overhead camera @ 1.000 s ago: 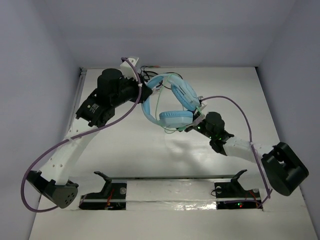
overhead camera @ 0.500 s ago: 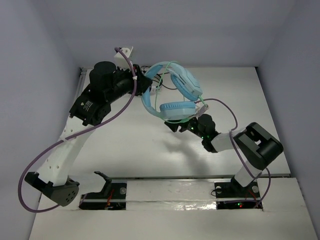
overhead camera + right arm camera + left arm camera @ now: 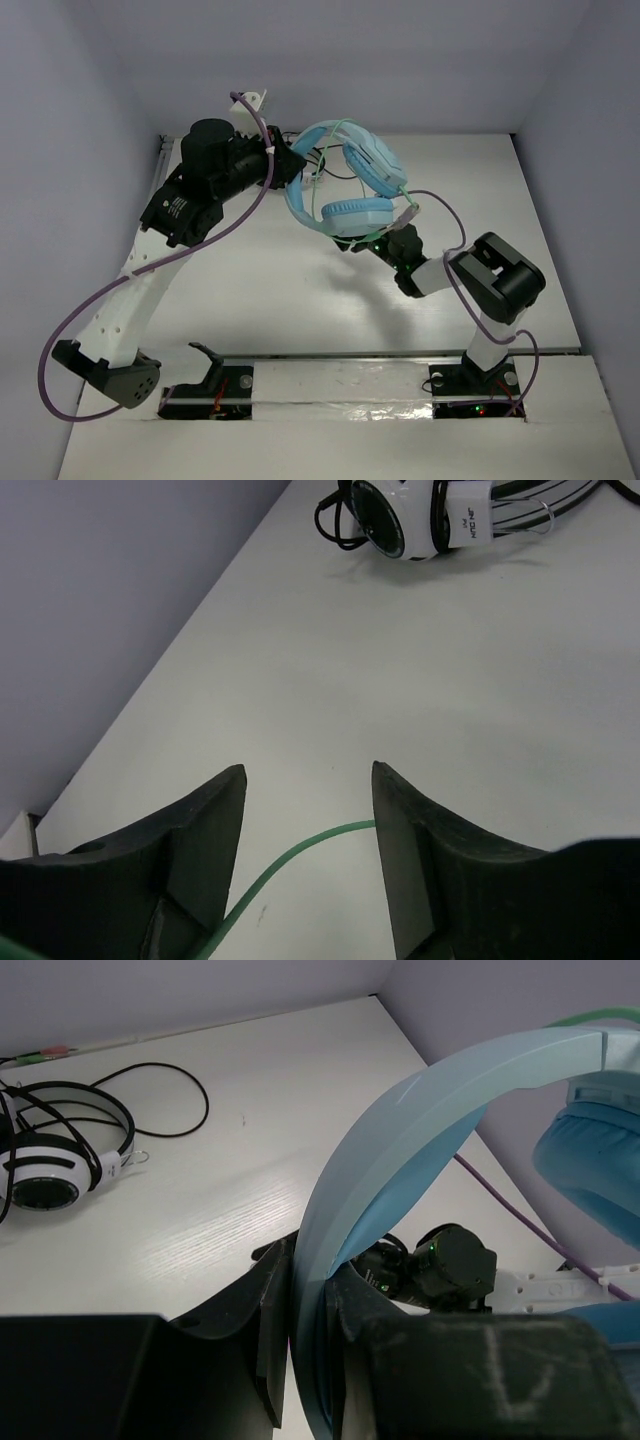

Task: Wrap the headphones

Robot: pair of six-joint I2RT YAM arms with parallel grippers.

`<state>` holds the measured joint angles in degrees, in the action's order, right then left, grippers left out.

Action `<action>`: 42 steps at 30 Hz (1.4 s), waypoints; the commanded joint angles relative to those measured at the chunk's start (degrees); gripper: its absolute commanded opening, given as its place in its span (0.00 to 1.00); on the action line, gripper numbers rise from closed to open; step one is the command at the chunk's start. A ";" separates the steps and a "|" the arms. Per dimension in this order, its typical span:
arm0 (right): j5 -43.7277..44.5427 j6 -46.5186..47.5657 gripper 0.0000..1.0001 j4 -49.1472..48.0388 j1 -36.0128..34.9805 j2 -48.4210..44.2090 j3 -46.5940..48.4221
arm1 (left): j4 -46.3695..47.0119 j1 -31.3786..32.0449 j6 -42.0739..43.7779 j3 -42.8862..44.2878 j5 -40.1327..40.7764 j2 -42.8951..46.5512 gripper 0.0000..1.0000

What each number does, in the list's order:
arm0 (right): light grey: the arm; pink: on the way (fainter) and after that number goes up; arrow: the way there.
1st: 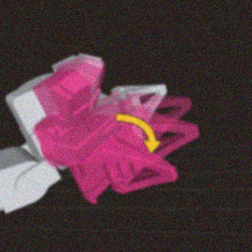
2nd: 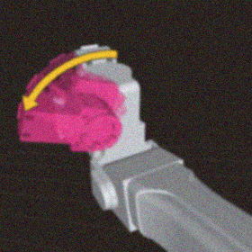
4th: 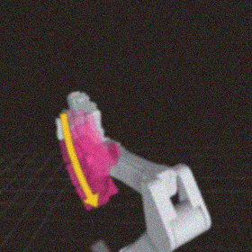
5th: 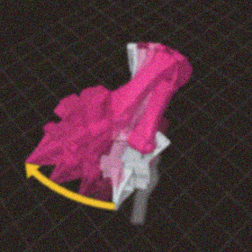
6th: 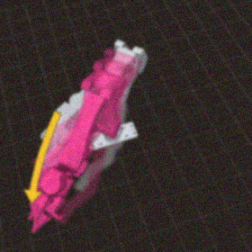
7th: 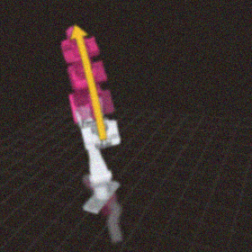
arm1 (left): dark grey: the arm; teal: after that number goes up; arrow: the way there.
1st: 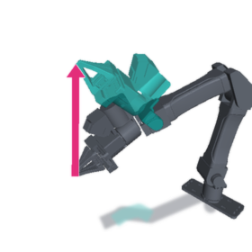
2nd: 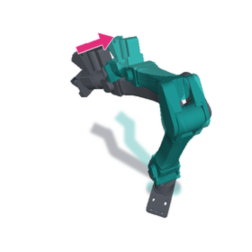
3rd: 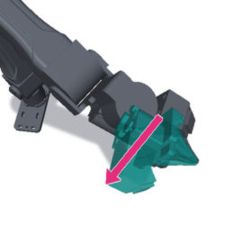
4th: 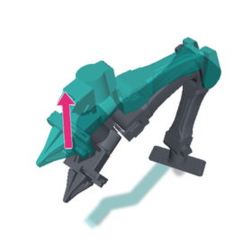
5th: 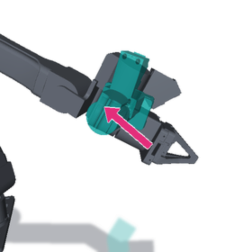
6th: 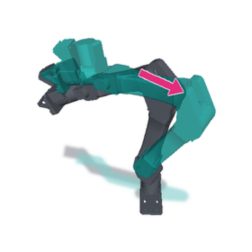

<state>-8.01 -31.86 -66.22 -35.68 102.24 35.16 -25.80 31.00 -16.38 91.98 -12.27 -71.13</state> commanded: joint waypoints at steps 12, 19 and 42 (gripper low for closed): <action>7.21 -3.82 0.00 6.42 -8.17 -14.77 -6.68 | 8.03 -0.15 -4.36 2.42 15.16 -2.25 0.00; 13.45 -3.30 0.00 32.86 -19.23 -24.96 -4.40 | 17.79 -0.68 -8.31 -6.45 26.85 -2.35 0.00; 25.49 -3.30 0.00 101.44 -35.86 -36.14 23.89 | 24.84 1.69 -11.21 -29.83 41.27 -4.28 0.00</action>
<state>12.84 -37.23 22.41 -71.00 67.75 54.00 -7.51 31.38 -24.86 63.70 26.52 -78.28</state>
